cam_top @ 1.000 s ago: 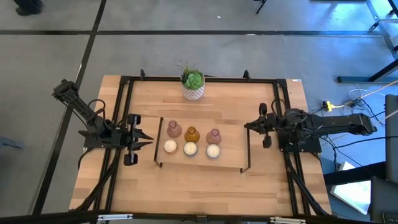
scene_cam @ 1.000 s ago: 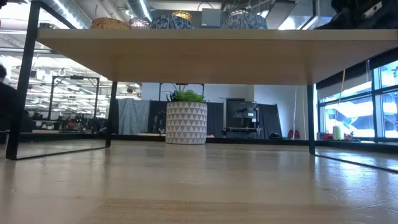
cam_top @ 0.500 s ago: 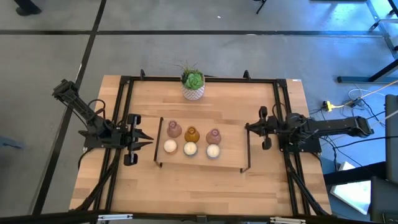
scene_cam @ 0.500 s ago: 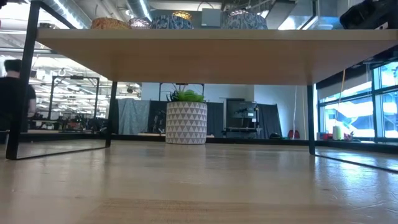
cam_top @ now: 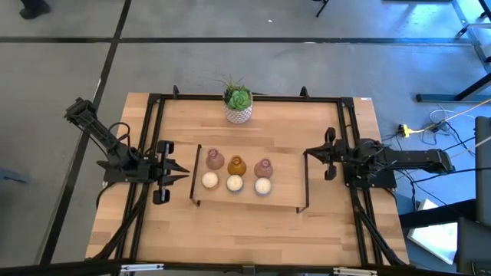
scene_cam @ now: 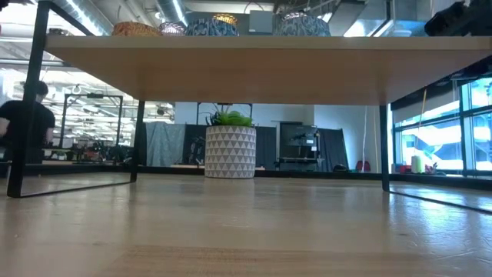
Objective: Pick & Place candle stick holders
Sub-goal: Return to Home Position
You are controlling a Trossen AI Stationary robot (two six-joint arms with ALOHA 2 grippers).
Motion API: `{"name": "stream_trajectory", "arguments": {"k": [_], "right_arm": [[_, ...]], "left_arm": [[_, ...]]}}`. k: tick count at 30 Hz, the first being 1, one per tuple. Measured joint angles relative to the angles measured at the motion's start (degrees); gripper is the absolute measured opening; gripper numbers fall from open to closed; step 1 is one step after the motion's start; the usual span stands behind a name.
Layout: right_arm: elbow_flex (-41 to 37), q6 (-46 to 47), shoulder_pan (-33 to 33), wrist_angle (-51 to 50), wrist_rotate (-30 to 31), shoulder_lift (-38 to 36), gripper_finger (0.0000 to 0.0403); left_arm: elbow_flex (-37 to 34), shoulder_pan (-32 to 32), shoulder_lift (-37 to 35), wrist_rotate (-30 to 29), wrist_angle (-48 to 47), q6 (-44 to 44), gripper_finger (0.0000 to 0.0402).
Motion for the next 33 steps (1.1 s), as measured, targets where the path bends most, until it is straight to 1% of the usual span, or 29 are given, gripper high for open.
{"name": "stream_trajectory", "arguments": {"k": [4,7,14,18,30,33], "right_arm": [[0.0,0.0,-0.8,-3.3,0.4,-1.7,0.0000],[0.0,0.9,-1.3,-6.8,2.9,-3.1,0.0000],[-3.4,1.2,-1.5,-4.8,2.4,-7.1,0.0000],[-3.7,0.8,-1.5,-2.8,2.1,-8.3,0.0000],[-3.7,1.5,-1.5,-3.3,2.0,-8.6,0.0000],[-3.7,-0.8,-1.5,-3.4,2.0,-8.6,0.0000]], "left_arm": [[0.0,0.0,0.0,0.0,0.0,0.0,0.0036],[0.0,0.0,0.0,0.0,0.0,0.0,0.0036],[0.0,0.0,0.0,0.0,0.0,0.0,0.0036],[0.0,0.0,0.0,-0.1,0.0,0.0,0.0036],[0.0,0.0,0.0,-0.1,0.0,0.0,0.0036],[0.0,0.0,0.0,-0.1,0.0,0.0,0.0036]]}}
